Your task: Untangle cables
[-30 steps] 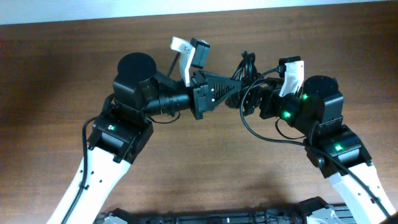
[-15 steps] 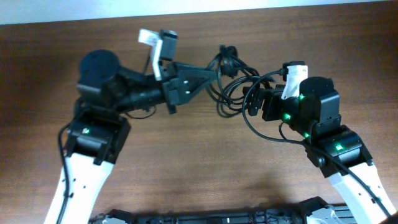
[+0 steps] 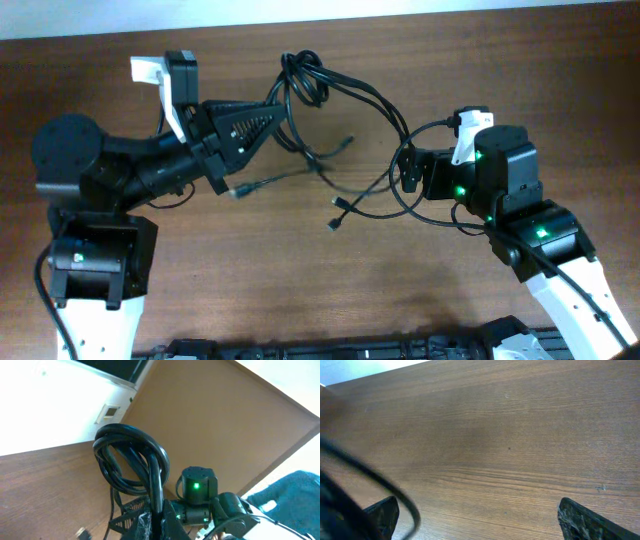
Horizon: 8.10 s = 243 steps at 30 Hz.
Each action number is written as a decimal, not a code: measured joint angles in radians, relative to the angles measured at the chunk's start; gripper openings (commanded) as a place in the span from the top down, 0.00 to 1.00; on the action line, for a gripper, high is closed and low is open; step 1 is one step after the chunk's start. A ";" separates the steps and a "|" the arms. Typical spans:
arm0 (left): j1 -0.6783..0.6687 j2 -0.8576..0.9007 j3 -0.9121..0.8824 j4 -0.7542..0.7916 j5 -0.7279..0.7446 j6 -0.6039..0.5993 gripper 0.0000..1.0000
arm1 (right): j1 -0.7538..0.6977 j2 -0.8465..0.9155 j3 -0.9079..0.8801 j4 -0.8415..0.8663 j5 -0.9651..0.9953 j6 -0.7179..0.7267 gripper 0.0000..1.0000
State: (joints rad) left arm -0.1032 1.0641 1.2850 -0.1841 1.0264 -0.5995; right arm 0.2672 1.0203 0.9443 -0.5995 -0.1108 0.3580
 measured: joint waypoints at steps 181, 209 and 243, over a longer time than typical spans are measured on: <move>-0.430 0.367 0.003 0.150 -0.018 0.322 0.03 | -0.006 -0.079 0.072 0.256 -0.214 -0.092 0.96; -0.403 0.379 0.004 0.007 -0.214 0.295 1.00 | -0.011 -0.075 0.072 0.186 -0.280 -0.237 0.23; -0.347 0.388 0.004 -0.045 0.119 0.663 1.00 | -0.005 -0.087 0.076 0.175 -0.371 -0.582 0.96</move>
State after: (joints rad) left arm -0.4500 1.4517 1.2892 -0.2287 1.1454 0.0639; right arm 0.2626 0.9329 1.0203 -0.4248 -0.4816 -0.2241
